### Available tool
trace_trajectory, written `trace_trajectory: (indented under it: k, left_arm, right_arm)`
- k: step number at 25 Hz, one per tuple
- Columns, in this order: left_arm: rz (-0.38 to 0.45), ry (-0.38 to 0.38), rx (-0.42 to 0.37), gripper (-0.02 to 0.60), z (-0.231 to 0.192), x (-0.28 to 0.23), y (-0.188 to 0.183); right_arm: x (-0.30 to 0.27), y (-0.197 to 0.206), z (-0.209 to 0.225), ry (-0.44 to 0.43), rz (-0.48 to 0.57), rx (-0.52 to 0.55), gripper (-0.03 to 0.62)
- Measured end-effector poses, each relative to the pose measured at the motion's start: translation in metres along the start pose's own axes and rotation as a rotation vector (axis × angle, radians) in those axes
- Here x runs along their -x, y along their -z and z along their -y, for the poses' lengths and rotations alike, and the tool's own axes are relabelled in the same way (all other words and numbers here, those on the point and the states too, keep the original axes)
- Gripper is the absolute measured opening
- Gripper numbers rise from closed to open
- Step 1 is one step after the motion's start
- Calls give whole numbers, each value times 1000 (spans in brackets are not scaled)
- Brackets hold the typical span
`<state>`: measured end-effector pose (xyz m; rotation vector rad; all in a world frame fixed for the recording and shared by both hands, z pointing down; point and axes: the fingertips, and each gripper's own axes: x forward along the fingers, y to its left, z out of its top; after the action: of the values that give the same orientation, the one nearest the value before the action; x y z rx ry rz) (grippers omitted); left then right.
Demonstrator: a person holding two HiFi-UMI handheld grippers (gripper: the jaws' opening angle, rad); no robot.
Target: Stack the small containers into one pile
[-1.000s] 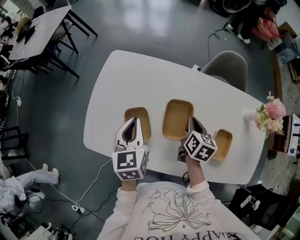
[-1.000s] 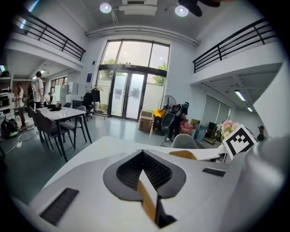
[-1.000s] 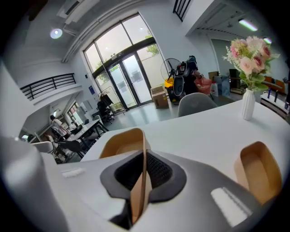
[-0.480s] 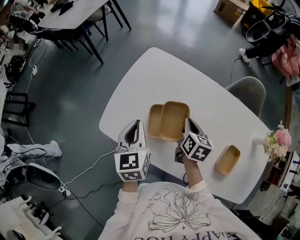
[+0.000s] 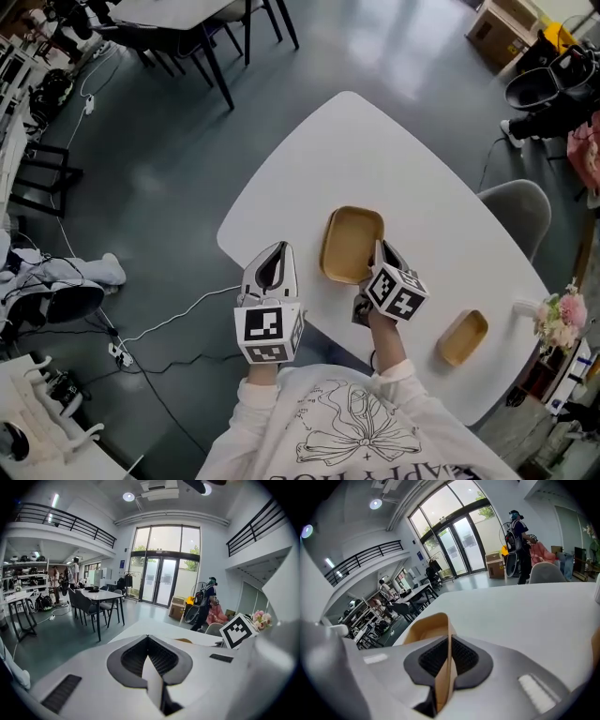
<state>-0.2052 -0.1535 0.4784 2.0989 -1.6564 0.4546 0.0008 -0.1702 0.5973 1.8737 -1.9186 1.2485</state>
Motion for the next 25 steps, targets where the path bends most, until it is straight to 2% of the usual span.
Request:
trace_trajectory:
  k: [9, 16, 17, 19, 25]
  left_arm:
    - [-19, -22, 11, 6, -21, 0, 4]
    - [-26, 2, 4, 6, -15, 1, 7]
    - [-25, 8, 2, 6, -14, 0, 7]
    - [-22, 23, -4, 6, -12, -2, 5]
    - [1, 87, -41, 6, 10, -5, -6]
  right_arm:
    - [-21, 14, -4, 25, -18, -24, 29]
    - [-24, 28, 0, 39, -56, -39, 33]
    - [-24, 27, -2, 31, -57, -27, 48]
    - [-21, 22, -8, 7, -37, 0, 145]
    - [9, -6, -11, -6, 86, 78, 153]
